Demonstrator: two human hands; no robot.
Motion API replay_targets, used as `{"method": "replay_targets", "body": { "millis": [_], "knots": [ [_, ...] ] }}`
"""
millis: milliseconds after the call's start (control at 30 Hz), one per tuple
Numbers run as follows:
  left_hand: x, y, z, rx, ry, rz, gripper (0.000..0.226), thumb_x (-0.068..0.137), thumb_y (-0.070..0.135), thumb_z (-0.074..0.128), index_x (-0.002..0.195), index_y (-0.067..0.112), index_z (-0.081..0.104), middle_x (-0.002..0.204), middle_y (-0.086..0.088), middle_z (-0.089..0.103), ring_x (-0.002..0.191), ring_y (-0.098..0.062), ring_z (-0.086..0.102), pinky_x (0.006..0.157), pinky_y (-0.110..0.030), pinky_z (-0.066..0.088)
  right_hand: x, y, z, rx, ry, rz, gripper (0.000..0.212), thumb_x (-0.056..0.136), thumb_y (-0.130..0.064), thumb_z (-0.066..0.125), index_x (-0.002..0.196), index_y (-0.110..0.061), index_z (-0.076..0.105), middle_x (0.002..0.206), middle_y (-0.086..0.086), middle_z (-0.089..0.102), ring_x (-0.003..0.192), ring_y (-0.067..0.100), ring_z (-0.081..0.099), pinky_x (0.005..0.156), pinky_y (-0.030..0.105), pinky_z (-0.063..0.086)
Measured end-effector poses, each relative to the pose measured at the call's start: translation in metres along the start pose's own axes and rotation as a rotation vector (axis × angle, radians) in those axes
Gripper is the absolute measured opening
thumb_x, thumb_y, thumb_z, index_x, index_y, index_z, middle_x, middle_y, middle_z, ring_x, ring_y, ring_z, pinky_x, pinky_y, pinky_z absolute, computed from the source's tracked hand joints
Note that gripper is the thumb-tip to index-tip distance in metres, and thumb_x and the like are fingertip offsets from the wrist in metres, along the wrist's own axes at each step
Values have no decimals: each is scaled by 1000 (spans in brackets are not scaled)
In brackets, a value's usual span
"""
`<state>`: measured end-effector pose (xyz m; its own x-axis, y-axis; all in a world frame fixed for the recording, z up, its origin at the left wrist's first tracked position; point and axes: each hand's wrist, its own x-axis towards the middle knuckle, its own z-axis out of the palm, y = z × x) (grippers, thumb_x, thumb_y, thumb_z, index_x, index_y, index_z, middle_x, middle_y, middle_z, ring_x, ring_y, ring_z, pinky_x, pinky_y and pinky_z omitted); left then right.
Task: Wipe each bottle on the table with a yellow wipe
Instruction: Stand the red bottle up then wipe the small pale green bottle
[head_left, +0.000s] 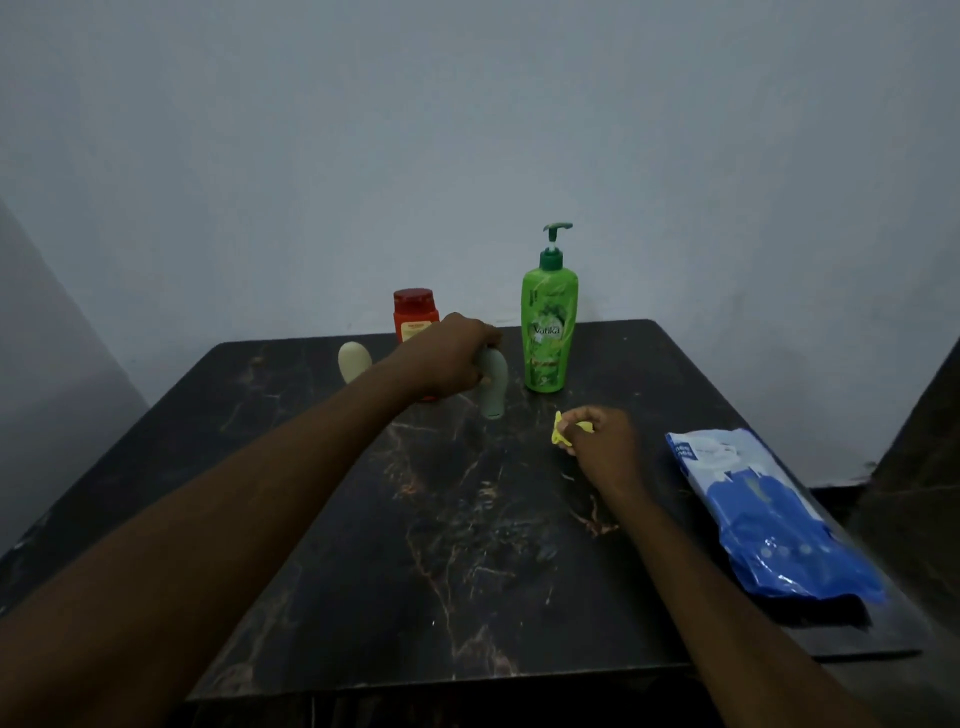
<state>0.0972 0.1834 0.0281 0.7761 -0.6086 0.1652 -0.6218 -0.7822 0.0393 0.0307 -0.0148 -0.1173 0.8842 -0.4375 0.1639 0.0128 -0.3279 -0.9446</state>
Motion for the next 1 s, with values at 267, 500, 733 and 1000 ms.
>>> {"method": "replay_targets", "body": {
  "millis": [267,500,733,1000],
  "knots": [
    [53,-25,8,82,-57,-38,35,86,17,77,119,13,67,117,-10,69,106,-26,62,82,-37,52,15,8,-6,-100,53,-87,11,83,-10,71,76,-16,76,70,-12,67,63,-10,57,57,1,38],
    [84,-32,21,108,-117,-70,32,87,13,76,117,11,67,118,-12,67,109,-27,61,80,-36,49,21,18,-5,-71,60,-97,8,84,-15,73,76,-18,75,70,-13,69,69,-10,61,57,1,37],
    [95,-38,32,121,-136,-84,31,87,15,76,116,11,68,117,-12,68,105,-26,62,76,-33,46,24,22,-3,-51,54,-93,8,83,-15,74,77,-20,75,73,-13,70,68,-9,60,57,1,38],
    [101,-37,37,148,-175,-82,33,88,16,75,120,10,67,117,-12,68,106,-26,63,76,-32,45,22,20,-4,-46,38,-78,9,85,-16,72,78,-21,75,75,-12,70,71,-4,62,57,4,38]
  ]
}}
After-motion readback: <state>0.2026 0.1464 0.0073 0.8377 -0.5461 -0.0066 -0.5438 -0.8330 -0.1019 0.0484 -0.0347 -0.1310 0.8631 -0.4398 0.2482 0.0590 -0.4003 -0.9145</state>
